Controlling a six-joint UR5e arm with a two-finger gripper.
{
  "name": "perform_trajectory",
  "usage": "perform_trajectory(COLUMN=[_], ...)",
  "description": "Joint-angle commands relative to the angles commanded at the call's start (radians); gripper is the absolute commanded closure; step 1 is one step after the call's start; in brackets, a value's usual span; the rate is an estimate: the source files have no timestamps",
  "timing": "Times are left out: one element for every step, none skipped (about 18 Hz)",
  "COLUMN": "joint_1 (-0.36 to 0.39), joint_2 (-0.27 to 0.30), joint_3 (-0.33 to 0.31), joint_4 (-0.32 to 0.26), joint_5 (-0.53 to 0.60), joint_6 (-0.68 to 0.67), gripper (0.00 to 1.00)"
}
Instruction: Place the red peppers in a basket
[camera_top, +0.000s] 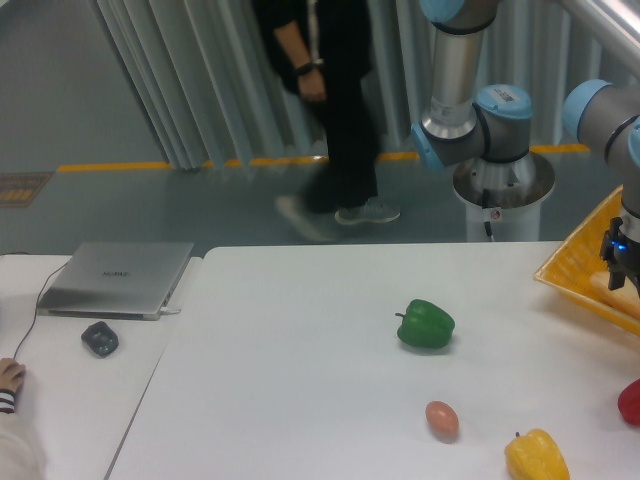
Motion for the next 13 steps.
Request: perform_trajectory(joint_1=[0.002,0.000,0.000,-0.002,-0.008,-0.009,-0.009,-0.005,-0.006,-0.008,-0.012,-0.012,-0.012], joint_2=[0.000,0.000,0.002,0.002,0.002,0.002,0.000,0.000,0.002,0.002,0.000,-0.002,-0.003], joint_3=[0.000,-0.002,-0.002,-0.002,-0.008,-0.023,-0.035,-0.047,-0.064,-0.067,-0.072,-0.066,-0.063], joint_4=[0.000,0.000,0.000,0.000,0.002,0.006,0.033,0.079,0.125,0.156,0.173,0.175,0.175], joint_5=[0.000,-0.002,-0.011,-0.017,-0.015,-0.017,-0.017,-0.017,-0.017,-0.014,-0.008,-0.008,-0.003], joint_6=[0.002,0.002,0.002,0.000,0.000,-0.003,-0.005,-0.006,-0.015,-0.014,-0.015,-0.017,-0.014], gripper=[0.00,0.00,0.00,0.00,0.00,0.00,0.00,0.00,0.00,0.00,0.00,0.00,0.00])
